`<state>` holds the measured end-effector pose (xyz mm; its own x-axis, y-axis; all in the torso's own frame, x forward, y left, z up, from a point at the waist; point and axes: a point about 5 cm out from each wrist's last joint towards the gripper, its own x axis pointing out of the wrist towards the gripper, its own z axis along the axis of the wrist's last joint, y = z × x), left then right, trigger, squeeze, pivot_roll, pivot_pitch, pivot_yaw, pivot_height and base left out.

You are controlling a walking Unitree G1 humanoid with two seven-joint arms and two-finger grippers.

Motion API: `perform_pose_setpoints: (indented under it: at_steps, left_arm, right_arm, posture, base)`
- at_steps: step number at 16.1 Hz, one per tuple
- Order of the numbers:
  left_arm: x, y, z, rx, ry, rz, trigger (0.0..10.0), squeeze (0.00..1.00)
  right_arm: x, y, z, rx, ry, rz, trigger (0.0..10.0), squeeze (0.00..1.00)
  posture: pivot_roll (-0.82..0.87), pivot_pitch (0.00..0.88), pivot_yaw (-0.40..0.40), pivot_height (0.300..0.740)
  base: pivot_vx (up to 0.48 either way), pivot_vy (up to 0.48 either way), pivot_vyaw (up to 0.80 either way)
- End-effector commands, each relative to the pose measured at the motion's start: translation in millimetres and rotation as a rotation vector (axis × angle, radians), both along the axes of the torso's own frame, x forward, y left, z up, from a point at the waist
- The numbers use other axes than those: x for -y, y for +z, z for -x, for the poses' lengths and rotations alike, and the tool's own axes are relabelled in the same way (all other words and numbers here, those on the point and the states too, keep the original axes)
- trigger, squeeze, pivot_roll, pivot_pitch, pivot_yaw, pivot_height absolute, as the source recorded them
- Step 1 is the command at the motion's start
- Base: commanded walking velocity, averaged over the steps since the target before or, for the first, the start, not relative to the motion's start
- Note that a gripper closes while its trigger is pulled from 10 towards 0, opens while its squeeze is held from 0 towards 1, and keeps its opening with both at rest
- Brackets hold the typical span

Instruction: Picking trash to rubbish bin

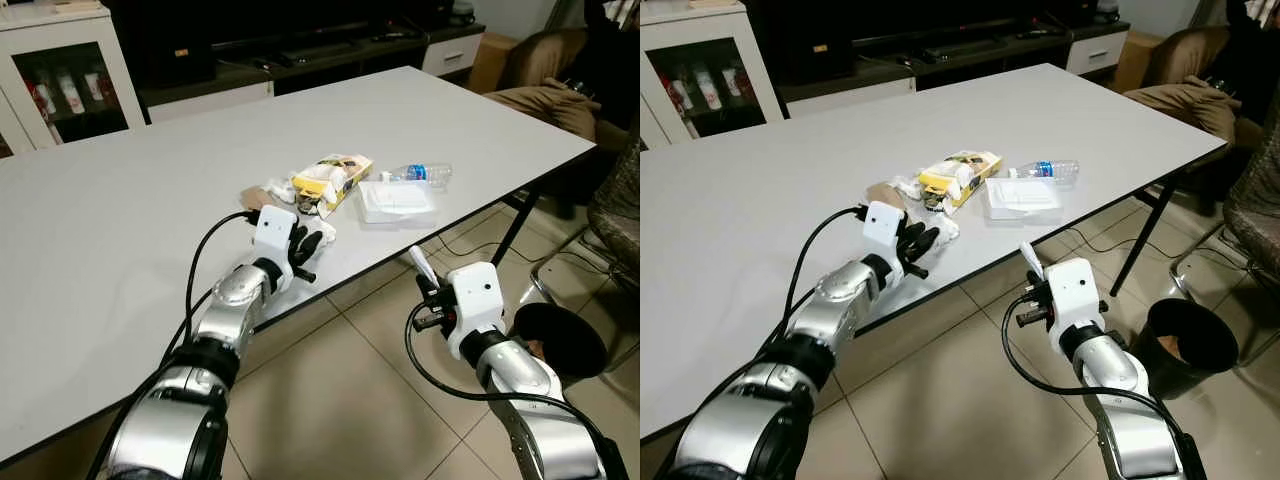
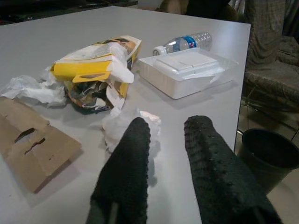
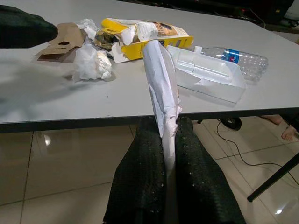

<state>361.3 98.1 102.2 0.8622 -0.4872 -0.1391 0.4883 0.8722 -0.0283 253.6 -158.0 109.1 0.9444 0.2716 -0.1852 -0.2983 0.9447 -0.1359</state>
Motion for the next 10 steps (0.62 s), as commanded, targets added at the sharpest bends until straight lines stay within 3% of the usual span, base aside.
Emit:
perform_pose_setpoints:
  at_steps: [1,5,10]
  left_arm:
    - [5.0,7,-4.8,0.007,-0.020,-0.003,10.0,1.00]
    - [9.2,10,-9.3,0.015,0.004,-0.051,10.0,1.00]
    - [18.9,12,-12.3,-0.004,0.022,-0.038,10.0,1.00]
  right_arm:
    - [3.5,5,1.2,0.016,-0.012,0.002,10.0,0.00]
    - [6.5,6,7.6,0.012,-0.025,0.004,10.0,0.00]
    - [10.4,9,14.4,0.013,-0.047,0.016,10.0,0.00]
  posture:
    - [-0.24,0.000,0.012,0.740]
    - [-0.27,0.015,0.037,0.740]
    - [-0.31,0.035,0.052,0.740]
  base:
    - [0.000,0.000,0.00]
    - [0.000,0.000,0.00]
    - [0.000,0.000,0.00]
